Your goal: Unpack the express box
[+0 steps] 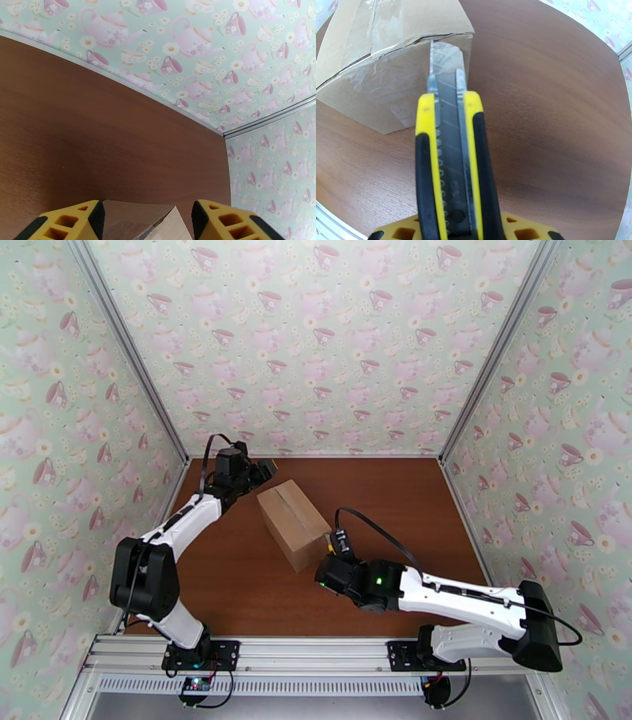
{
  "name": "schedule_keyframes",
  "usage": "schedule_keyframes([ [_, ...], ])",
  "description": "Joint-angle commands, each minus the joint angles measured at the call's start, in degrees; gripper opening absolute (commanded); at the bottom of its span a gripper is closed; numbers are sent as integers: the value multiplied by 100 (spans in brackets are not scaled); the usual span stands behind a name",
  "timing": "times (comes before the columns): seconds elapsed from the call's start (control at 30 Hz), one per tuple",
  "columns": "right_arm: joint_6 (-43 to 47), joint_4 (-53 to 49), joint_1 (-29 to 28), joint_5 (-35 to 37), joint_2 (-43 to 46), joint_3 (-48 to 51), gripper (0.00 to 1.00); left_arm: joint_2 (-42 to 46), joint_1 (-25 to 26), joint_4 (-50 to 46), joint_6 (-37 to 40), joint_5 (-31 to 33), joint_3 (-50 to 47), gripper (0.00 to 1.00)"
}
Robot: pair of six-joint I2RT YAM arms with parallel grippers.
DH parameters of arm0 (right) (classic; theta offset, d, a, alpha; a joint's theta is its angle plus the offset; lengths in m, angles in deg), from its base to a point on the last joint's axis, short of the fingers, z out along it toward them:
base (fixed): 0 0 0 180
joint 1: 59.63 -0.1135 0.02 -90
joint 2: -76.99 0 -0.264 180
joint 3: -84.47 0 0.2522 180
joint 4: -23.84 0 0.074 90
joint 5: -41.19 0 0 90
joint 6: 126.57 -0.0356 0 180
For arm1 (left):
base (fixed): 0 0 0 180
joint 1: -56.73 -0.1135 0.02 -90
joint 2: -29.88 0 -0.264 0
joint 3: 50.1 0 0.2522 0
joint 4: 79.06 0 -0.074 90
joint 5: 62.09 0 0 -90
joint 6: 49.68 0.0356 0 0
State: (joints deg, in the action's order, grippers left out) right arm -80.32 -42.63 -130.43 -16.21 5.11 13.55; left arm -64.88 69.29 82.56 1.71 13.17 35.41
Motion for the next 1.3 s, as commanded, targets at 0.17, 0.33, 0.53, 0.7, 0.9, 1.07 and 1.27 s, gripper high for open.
schedule_keyframes([
  [0.17,-28,-90,-73,187,148,-197,0,100,-33,74,-51,-131,-72,64],
  [0.33,-37,-90,-92,203,147,-191,0,104,-32,76,-63,-129,-66,64],
  [0.53,-37,-82,-99,159,105,-181,0,103,-29,76,-75,-121,-78,64],
  [0.7,-28,-97,-100,150,59,-189,0,97,-29,84,-79,-125,-64,64],
  [0.9,-138,-226,-100,210,38,-157,0,82,-33,100,-98,-128,-64,64],
  [1.07,-221,-387,-100,316,-36,-219,0,78,-33,111,-113,-147,-73,64],
  [1.27,-179,-326,-100,352,-47,-255,0,74,-33,100,-109,-141,-64,64],
])
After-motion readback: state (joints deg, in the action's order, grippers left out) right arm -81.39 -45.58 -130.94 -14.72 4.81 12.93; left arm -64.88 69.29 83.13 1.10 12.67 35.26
